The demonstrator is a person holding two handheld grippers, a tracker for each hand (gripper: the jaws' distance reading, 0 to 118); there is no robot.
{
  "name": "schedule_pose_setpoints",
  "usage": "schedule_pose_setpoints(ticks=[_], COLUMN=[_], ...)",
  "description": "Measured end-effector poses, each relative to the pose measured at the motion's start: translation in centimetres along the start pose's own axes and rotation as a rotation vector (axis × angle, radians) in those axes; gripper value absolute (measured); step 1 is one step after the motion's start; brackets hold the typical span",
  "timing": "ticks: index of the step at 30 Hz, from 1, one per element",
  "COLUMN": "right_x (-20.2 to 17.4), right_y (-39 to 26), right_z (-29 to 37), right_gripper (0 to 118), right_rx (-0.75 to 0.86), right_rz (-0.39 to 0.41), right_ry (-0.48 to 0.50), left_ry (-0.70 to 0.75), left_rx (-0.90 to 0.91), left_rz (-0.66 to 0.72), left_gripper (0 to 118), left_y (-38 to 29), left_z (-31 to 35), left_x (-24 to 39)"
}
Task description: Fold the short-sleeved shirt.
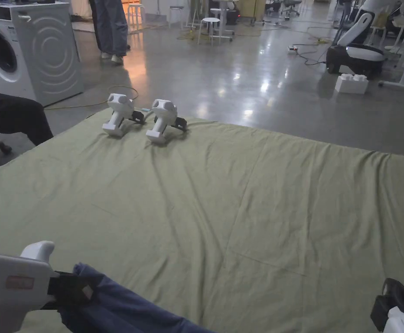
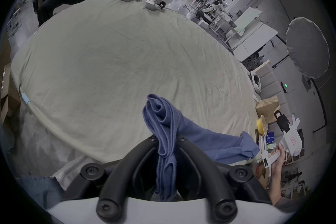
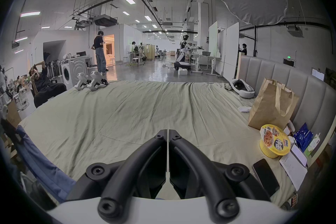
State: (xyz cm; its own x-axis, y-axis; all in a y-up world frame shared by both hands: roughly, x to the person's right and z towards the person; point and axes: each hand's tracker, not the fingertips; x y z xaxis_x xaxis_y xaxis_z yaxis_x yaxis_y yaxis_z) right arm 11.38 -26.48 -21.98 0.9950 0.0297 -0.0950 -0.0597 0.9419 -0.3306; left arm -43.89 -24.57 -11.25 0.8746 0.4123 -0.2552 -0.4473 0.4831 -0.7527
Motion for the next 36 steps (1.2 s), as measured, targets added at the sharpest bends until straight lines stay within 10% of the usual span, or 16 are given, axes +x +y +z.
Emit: schedule_pose_setpoints(ticks=[13,27,32,36], right_x=[1.0,3.8,4.3,4.5], right_y=[-0.8,-2.3,-2.5,-2.5], right_z=[0.4,1.2,1.1,1.2], right_gripper=[4,4,4,4], right_rx=[-0.011,-0.052,-0.061,-0.063], right_rz=[-0.020,-0.038,-0.045,-0.042], right_ry=[0.012,-0.039,-0.052,-0.054], left_ry=[-0.280,0.013,-0.150,-0.146], left_rx=[-0.124,-0.314,-0.333,-0.283], left_rz=[-0.061,-0.254,-0.156,-0.188], left_gripper=[14,15,66,66], left_y=[-4.1,-10.8,-9.8,-8.4], left_z=[-4.8,-18.5,-17.7,-14.9], left_x=[15.8,24.2,23.0,22.8])
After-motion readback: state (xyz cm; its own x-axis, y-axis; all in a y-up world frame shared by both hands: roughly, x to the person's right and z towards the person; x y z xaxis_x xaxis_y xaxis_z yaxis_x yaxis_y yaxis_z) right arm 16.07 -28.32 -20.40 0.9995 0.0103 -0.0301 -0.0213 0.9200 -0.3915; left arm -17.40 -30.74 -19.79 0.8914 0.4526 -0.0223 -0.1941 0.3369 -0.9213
